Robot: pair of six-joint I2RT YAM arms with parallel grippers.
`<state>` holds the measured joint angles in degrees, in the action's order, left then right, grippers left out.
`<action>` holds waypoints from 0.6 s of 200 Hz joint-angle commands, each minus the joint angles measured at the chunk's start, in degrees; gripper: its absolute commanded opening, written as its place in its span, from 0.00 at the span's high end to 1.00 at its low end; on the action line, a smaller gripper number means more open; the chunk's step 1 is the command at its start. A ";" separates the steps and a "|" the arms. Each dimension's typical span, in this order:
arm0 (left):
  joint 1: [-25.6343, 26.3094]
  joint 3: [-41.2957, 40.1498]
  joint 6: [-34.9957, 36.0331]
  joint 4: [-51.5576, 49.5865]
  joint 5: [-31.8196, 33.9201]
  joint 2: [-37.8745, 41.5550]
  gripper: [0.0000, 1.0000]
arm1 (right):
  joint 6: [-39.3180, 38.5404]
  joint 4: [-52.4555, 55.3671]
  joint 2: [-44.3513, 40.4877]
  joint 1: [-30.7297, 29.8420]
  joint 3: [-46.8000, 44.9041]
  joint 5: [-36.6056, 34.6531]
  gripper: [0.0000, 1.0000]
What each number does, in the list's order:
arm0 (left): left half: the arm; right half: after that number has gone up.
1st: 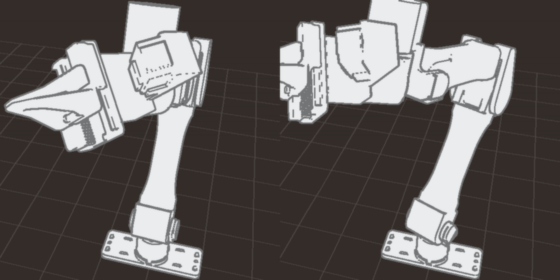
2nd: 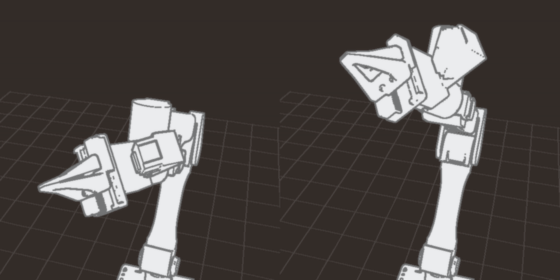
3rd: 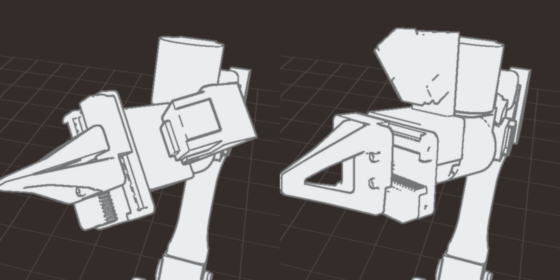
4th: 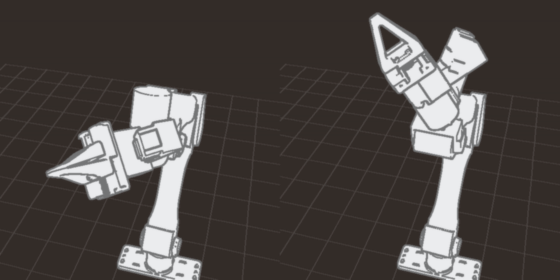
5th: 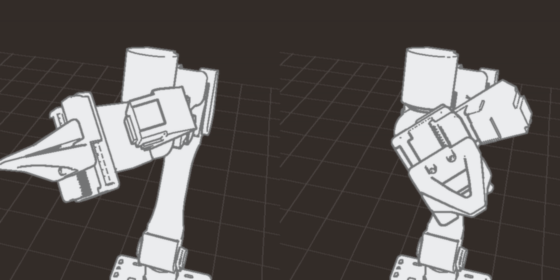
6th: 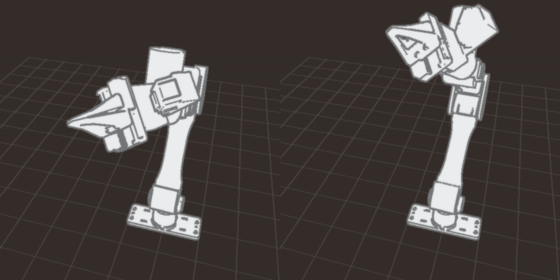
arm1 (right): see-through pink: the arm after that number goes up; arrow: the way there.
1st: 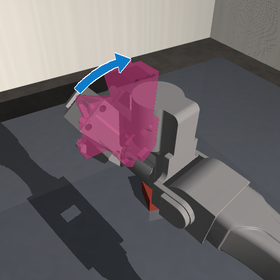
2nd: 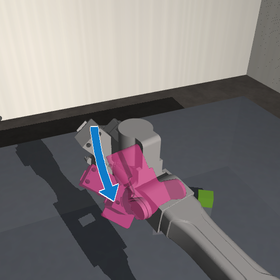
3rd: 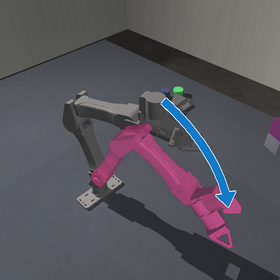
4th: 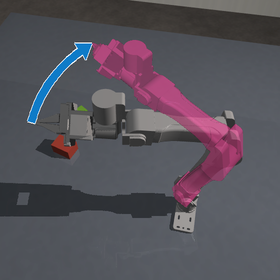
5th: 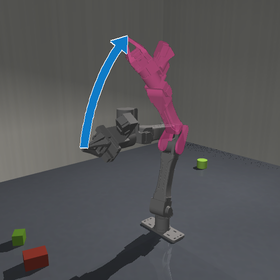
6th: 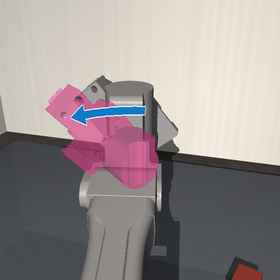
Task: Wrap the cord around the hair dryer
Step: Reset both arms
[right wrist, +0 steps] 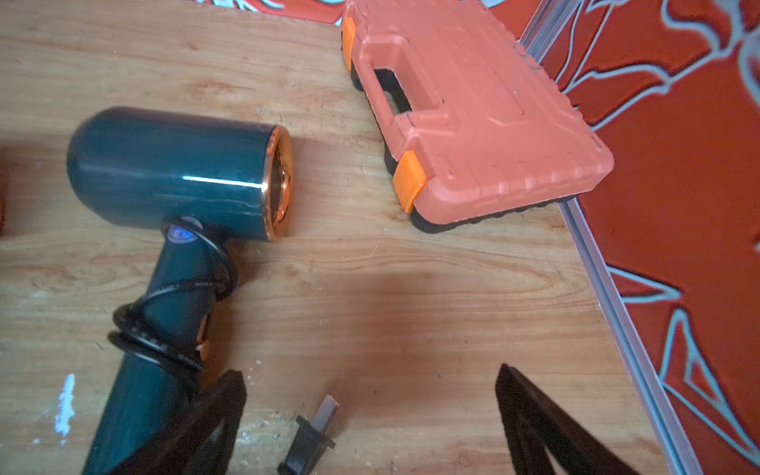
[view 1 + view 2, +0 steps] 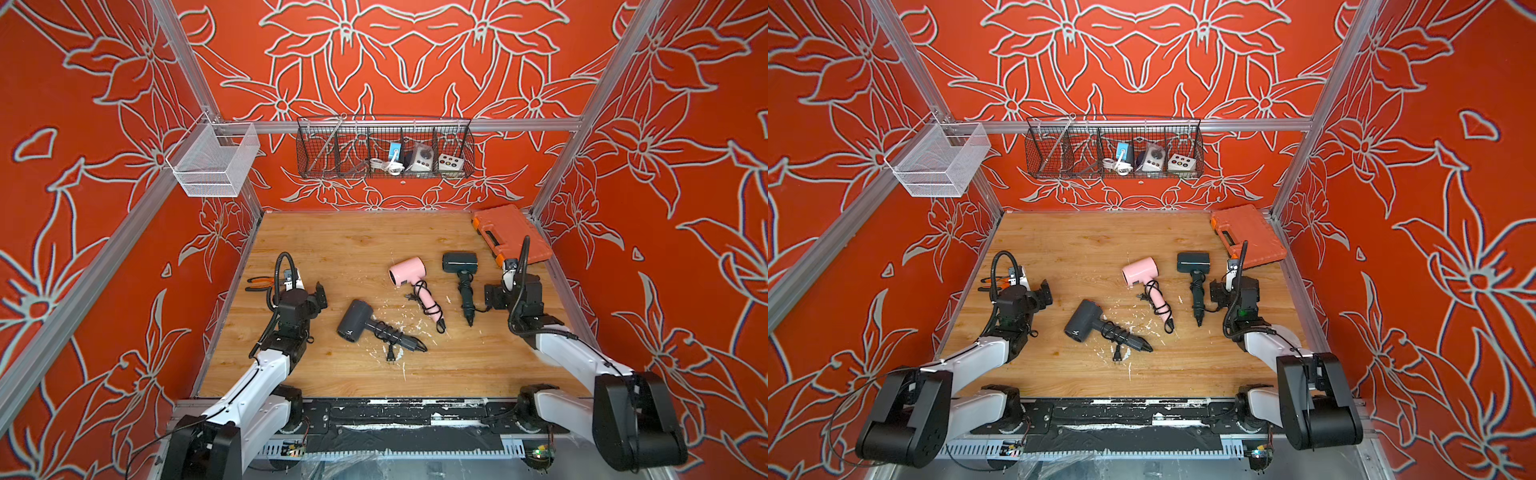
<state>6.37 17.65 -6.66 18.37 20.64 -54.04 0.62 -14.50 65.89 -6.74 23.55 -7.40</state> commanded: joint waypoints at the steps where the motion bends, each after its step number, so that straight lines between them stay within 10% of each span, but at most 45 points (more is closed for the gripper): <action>1: -0.88 -0.86 1.23 7.75 0.12 -2.19 0.04 | -1.27 -10.29 0.26 0.24 -1.01 0.45 0.02; 120: -4.02 0.95 3.67 20.47 -1.86 -20.41 0.05 | -4.92 -28.78 9.51 0.33 -5.96 -0.76 0.02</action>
<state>2.57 17.37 -3.60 34.46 19.38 -72.34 -2.59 -34.17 72.34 -6.63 20.01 -7.38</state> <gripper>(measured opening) 0.946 0.982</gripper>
